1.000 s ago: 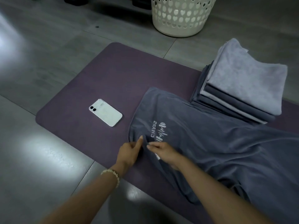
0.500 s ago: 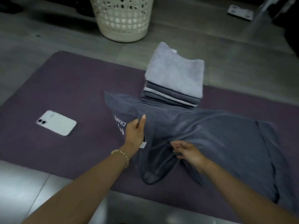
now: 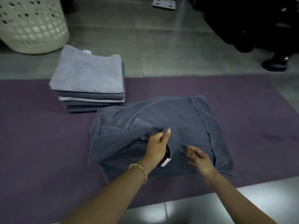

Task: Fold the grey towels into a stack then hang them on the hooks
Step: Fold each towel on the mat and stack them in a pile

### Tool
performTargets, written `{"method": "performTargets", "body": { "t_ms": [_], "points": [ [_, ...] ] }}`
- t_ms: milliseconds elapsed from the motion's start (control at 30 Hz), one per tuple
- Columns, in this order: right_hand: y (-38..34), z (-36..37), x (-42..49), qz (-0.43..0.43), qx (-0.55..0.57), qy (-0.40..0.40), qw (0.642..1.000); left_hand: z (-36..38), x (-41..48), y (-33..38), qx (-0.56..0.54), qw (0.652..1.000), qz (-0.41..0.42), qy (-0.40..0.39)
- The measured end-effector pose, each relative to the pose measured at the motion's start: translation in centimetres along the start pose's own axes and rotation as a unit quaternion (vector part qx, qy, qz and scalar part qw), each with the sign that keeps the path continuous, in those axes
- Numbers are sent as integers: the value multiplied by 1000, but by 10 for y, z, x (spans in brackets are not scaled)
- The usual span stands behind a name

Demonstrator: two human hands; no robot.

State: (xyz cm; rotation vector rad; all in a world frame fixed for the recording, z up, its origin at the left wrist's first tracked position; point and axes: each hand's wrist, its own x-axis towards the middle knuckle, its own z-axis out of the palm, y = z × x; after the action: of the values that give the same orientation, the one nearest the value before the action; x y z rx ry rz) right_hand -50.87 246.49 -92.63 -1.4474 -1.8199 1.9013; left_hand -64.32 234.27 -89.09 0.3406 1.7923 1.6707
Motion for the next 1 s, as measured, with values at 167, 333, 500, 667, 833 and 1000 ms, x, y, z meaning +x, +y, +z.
{"method": "performTargets", "body": {
  "t_ms": [167, 333, 500, 667, 833, 1000],
  "points": [
    [37, -44, 5, 27, 52, 58, 997, 43, 6, -27, 18, 999, -29, -17],
    [45, -80, 10, -25, -20, 82, 996, 92, 10, -31, 57, 997, -21, -52],
    [57, -135, 28, -43, -134, 211, 967, 111, 14, -36, 76, 996, -33, -16],
    [77, -158, 38, 57, -96, 224, 968, 117, 11, -38, 90, 995, -32, 2],
    [67, -148, 38, 97, -81, 221, 967, 114, 9, -44, 89, 995, -35, 7],
    [54, -144, 32, 124, -96, 215, 964, 108, 1, -36, 75, 997, -16, 32]
  ]
}}
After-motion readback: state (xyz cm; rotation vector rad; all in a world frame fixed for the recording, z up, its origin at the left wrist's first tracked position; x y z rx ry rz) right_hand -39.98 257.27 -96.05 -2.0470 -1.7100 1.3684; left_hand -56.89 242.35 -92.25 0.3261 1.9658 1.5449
